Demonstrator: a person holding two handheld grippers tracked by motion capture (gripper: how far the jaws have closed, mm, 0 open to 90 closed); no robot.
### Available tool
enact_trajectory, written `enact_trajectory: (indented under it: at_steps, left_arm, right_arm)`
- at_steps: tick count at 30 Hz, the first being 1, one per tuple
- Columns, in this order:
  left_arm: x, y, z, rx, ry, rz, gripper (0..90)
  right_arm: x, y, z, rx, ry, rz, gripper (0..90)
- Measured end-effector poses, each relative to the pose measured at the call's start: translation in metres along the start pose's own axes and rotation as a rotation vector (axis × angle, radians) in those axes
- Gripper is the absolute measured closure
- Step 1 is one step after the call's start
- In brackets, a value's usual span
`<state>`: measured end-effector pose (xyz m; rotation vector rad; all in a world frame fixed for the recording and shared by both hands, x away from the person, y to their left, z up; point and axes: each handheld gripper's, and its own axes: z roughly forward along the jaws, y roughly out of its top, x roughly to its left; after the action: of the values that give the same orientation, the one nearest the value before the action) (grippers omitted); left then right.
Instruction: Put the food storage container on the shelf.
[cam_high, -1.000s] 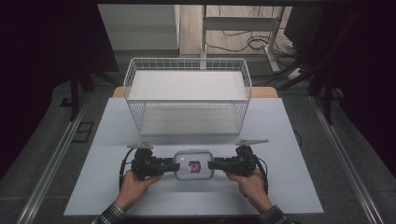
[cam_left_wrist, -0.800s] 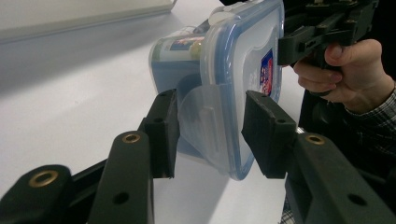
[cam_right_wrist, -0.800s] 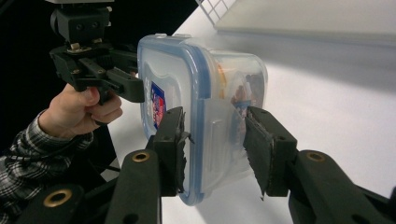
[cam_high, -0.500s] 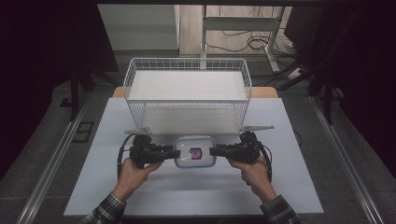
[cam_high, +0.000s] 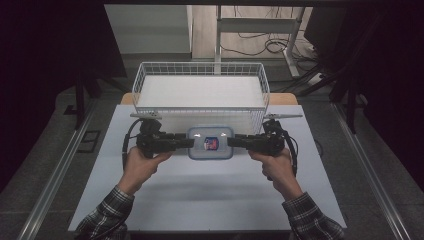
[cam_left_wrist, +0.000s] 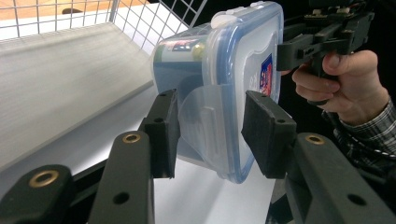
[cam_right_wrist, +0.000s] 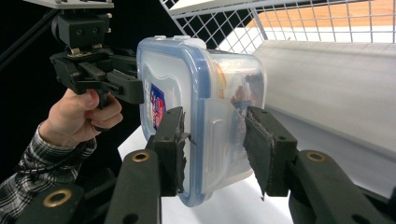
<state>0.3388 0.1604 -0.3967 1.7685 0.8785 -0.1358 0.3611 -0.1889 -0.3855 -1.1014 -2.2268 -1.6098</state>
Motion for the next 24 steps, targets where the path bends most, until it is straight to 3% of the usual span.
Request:
enact_trajectory:
  at_steps: [10,24]
  left_arm:
    - [0.006,0.032,-0.012,-0.032,0.000,0.004,57.3]
    - [0.027,0.080,-0.023,-0.067,-0.001,-0.013,57.3]
  right_arm:
    - [0.005,0.033,0.002,-0.014,-0.005,-0.017,58.4]
    - [0.002,0.086,0.011,-0.041,-0.020,-0.032,58.3]
